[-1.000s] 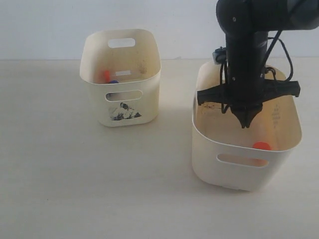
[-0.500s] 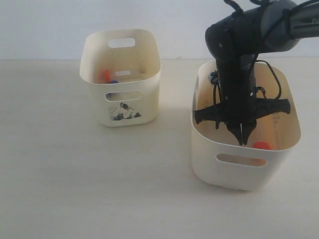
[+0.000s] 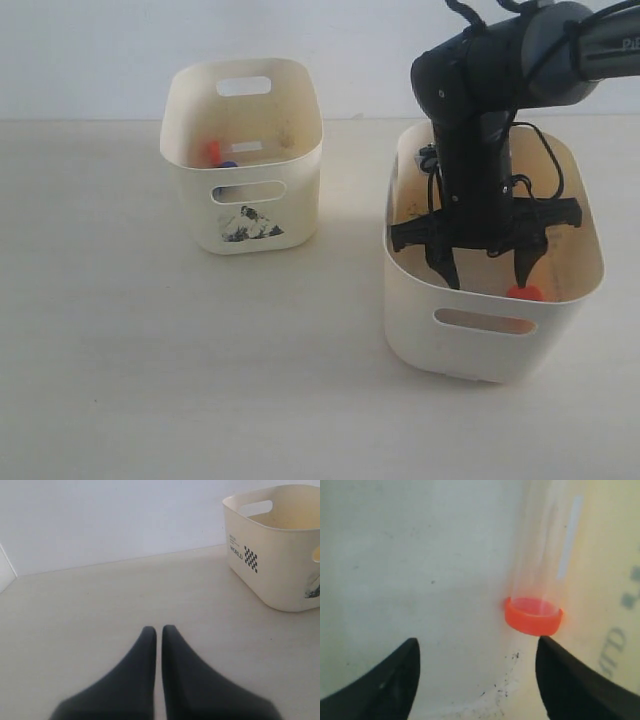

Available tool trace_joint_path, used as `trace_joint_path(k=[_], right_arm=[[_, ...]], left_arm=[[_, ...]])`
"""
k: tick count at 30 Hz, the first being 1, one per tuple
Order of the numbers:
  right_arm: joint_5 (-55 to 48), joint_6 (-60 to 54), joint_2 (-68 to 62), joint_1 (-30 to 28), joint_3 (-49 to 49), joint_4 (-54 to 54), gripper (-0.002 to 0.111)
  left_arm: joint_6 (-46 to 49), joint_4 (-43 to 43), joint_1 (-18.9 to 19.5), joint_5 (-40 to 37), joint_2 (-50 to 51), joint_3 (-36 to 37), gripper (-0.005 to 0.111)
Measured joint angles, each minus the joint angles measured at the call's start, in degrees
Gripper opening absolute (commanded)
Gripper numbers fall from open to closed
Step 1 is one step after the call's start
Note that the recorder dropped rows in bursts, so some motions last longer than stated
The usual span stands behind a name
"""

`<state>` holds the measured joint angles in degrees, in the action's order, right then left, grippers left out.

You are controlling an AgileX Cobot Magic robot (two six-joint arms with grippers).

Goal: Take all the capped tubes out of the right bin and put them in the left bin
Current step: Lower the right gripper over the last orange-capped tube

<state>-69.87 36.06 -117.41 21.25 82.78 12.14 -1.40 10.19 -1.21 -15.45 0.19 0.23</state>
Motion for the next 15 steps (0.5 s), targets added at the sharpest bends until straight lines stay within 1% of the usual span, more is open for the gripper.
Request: trace_joint_path(k=[3, 15], right_arm=[[0.0, 0.0, -0.1, 0.0, 0.0, 0.33, 0.075], [0.0, 3.12, -0.1, 0.0, 0.0, 2.89, 0.076]], left_arm=[[0.0, 0.0, 0.0, 0.0, 0.0, 0.0, 0.004], [0.0, 0.0, 0.0, 0.0, 0.0, 0.0, 0.004]])
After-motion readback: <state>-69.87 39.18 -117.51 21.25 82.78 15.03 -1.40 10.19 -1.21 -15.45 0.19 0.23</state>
